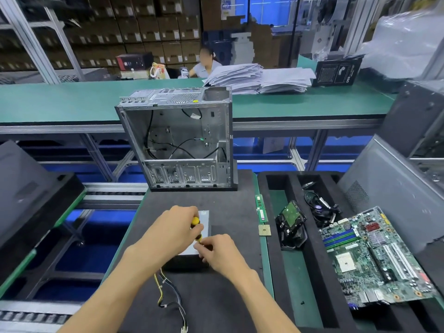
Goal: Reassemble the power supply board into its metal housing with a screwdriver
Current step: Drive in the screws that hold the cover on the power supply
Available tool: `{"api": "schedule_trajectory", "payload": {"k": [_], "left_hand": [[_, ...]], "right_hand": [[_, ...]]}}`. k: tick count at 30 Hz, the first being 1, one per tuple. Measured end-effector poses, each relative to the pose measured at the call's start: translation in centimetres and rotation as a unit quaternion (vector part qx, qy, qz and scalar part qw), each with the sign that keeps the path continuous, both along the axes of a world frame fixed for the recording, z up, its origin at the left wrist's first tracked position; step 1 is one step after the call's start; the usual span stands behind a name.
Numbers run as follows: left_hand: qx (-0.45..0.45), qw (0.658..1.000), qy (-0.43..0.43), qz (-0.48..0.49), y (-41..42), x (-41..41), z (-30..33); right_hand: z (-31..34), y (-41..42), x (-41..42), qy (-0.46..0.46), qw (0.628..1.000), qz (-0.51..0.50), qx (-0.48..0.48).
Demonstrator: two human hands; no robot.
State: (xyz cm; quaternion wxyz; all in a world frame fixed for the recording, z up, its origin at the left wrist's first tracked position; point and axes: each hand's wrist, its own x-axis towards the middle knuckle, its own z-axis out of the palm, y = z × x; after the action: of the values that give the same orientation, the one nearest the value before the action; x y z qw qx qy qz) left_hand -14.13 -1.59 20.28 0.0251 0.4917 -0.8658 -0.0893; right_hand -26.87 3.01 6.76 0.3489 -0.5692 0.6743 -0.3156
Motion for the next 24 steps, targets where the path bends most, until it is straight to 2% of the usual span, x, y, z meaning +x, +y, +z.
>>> {"api": "schedule_trajectory", "payload": {"k": [3, 5, 11, 16, 19, 24], "left_hand": [[0.023, 0.997, -0.031, -0.069, 0.0, -0.1, 0.4], [0.023, 0.997, -0.023, -0.076, 0.0, 0.0, 0.4], [0.000, 1.000, -0.002, -0.006, 0.5, -0.6, 0.5], [0.024, 0.994, -0.030, -0.101, 0.9, -0.9, 0.7], [-0.009, 0.997, -0.019, -0.074, 1.1, -0.9, 0.4], [-0.007, 0.999, -0.023, -0.023, 0.9, -1.1, 0.1]], "right_hand": [[0.1, -0.1, 0.1, 0.004, 1.000, -0.006, 0.003], [0.1, 0.0, 0.0, -0.011, 1.000, -0.008, 0.008], [-0.1, -0.1, -0.1, -0.010, 1.000, -0.017, 0.013], [-0.1, -0.2, -0.6, 0.009, 1.000, -0.016, 0.007], [-0.1, -0.1, -0.7, 0.008, 1.000, -0.014, 0.000], [-0.3, -0.1, -0.8, 0.008, 1.000, -0.026, 0.006]]}}
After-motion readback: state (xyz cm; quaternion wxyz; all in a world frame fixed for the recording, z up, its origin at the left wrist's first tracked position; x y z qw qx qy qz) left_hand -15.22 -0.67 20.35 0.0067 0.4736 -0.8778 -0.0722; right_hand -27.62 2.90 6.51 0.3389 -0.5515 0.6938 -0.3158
